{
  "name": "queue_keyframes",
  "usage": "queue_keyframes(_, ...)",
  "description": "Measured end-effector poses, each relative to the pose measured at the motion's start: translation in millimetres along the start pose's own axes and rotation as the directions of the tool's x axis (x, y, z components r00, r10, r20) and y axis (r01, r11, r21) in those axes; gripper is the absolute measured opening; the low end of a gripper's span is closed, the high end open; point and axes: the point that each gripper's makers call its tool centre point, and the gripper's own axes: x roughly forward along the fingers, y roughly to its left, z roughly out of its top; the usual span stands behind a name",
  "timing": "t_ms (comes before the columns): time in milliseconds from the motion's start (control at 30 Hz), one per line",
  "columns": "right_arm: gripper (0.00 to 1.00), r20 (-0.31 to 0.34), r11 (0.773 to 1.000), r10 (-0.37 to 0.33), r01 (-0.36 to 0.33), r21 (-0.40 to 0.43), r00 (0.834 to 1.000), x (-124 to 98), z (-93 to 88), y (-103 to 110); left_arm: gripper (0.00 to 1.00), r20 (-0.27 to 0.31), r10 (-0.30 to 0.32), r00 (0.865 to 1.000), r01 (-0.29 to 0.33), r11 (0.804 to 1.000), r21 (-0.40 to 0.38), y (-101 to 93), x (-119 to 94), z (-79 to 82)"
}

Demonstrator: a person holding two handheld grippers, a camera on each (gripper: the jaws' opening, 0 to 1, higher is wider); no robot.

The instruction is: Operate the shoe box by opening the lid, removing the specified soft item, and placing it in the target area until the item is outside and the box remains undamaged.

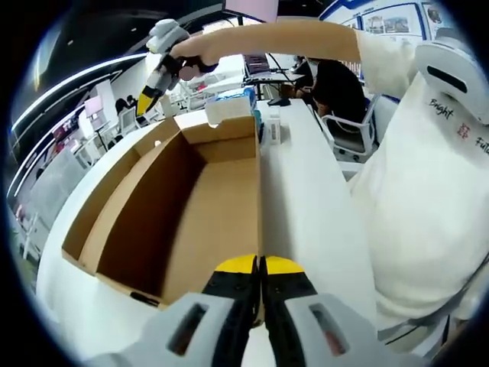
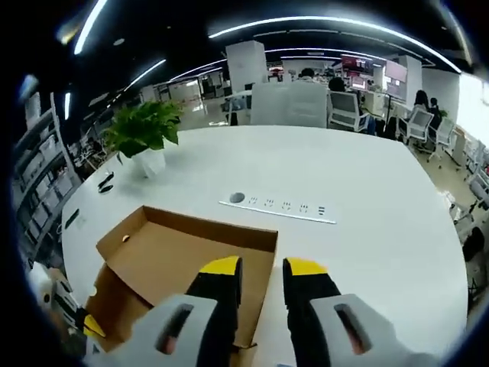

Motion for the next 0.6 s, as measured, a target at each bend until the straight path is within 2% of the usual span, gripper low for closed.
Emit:
queue_keyframes(167,0.22,-0.003,1.000,0.000,0.000,-0.002,1.000,5.6,2.6,1.6,0.01,0.003,0.000,1.000,0.000,1.000,0.006,0.9,-0.6,0.0)
queue_keyframes(333,0.24,-0.052,0.997,-0.046,0.043,-0.059,0.998,16.8,-12.1,6.3,0.01,0.002,0.001,1.000,-0.001,1.000,0.010,1.4,-1.0,-0.3)
queue_keyframes(433,0.31,-0.051,0.969,-0.137,0.123,-0.216,0.989,26.3,-14.5,-0.4,0.01,0.002,0.003,1.000,-0.003,1.000,0.015,1.2,-1.5,-0.1)
queue_keyframes(500,0.26,-0.081,0.976,-0.125,0.108,-0.191,0.989,33.6,-21.8,4.2,0.01,0.002,0.004,1.000,-0.004,1.000,0.018,0.9,-2.0,0.1)
queue_keyframes(600,0.28,-0.113,0.980,-0.121,0.101,-0.170,0.986,41.7,-29.0,3.6,0.01,0.003,0.004,1.000,-0.004,1.000,0.021,0.8,-2.3,0.2)
